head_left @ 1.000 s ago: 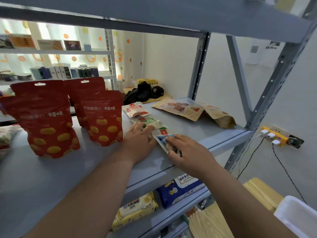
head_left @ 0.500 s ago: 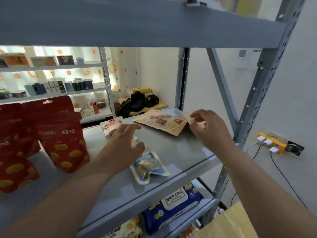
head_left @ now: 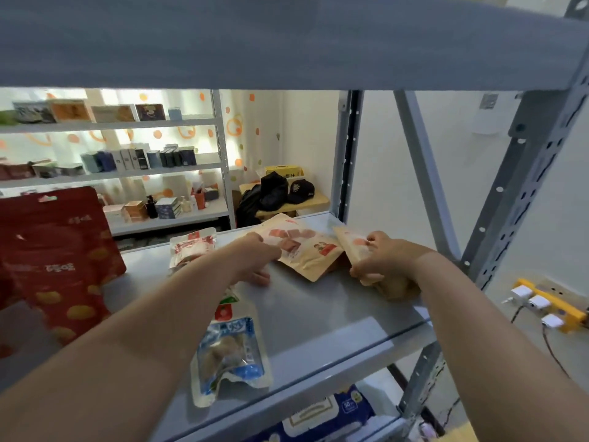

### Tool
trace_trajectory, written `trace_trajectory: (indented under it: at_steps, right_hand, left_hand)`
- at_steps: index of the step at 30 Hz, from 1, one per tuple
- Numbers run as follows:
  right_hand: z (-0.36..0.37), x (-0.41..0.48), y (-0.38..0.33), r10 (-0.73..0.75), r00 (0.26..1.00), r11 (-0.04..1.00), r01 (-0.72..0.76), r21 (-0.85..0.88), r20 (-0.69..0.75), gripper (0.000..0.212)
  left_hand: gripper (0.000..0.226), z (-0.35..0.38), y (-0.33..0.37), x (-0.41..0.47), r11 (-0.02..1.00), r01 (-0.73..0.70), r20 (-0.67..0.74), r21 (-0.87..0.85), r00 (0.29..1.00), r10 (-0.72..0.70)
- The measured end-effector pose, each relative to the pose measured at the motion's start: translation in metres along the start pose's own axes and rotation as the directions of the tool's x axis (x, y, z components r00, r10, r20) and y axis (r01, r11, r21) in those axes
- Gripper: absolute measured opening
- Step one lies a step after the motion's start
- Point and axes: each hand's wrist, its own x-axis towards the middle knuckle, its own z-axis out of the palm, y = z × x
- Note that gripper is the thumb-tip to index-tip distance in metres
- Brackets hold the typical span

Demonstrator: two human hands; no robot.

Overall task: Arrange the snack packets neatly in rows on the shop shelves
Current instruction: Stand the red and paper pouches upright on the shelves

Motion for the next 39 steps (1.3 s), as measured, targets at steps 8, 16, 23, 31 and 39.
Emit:
trace_trajectory:
  at_steps: [8,16,23,31,39]
  right_hand:
    - [0.013,0.003,-0.005,-0.191,0.893,0.928,0.299,0.221,-0.409,0.084]
    - [0.023,0.010,-0.025,-0.258,0.953,0.953,0.278,0.121,-0.157,0.091]
    - [0.028,0.007,-0.025,-0.284,0.951,0.954,0.293,0.065,-0.121,0.088]
    - [0.034,0.004,-0.019,-0.307,0.932,0.924,0.340,0.177,-0.193,0.087]
    - [0.048,-0.010,-0.016,-0.284,0.830,0.833,0.462,0.306,-0.480,0.100]
  left_hand:
    - [0.041,-0.008,0.002,0.023,0.995,0.078,0.080,-0.060,0.994,-0.074]
    - [0.034,-0.009,0.005,0.030,0.989,0.067,0.075,-0.133,0.996,-0.057]
    - [0.032,-0.004,0.014,0.048,0.933,0.094,0.036,-0.347,0.996,-0.087]
    - [0.019,-0.005,0.019,0.054,0.921,0.049,0.083,-0.387,0.996,-0.018]
    - [0.031,-0.021,0.029,0.044,0.883,-0.353,-0.153,-0.309,0.935,0.321]
